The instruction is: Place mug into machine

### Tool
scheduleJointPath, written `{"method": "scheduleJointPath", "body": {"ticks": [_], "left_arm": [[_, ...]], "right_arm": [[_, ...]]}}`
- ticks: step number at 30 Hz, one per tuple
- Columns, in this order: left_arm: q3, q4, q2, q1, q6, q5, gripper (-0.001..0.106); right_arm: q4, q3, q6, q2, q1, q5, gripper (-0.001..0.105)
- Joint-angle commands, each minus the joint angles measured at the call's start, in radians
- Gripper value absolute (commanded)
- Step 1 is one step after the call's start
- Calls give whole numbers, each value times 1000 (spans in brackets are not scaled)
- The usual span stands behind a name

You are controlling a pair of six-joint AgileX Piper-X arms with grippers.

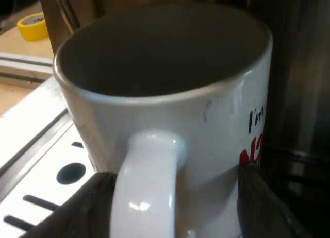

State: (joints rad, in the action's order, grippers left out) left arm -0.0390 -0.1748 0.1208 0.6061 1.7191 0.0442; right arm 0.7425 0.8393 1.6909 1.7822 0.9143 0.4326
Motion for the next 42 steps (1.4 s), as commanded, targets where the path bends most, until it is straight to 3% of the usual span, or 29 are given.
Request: {"method": "scheduleJointPath", "body": {"ticks": [1,11,17,22,24,28,30,38,41,42], "left_arm": [[-1,16,0,4,11,-10,67],[-1,25,0,4,11,-10,67],[-97,17,0,4,11,-71,67],[-149,2,0,4,9,-73,67],[-182,-64,0,4,9,-73,67],[-299,-335,-2,4,7,-77,67],[-343,-414,-2,4,3,-77,67],[-502,-620,-6,4,3,-69,67],[-549,-667,-6,4,3,-69,67],[-566,-681,-6,4,3,-69,67]], "right_arm": [[17,34,17,23,-4,-2,54],[-1,54,19,29,0,-5,54],[-220,52,19,-72,39,83,54],[-365,52,17,-159,61,124,54],[-433,49,17,-200,77,153,54],[-521,9,17,-298,119,241,54],[-522,-15,17,-341,135,259,54],[-557,-66,17,-518,251,275,53],[-542,-66,19,-558,306,275,39],[-542,-62,27,-572,328,275,28]]}}
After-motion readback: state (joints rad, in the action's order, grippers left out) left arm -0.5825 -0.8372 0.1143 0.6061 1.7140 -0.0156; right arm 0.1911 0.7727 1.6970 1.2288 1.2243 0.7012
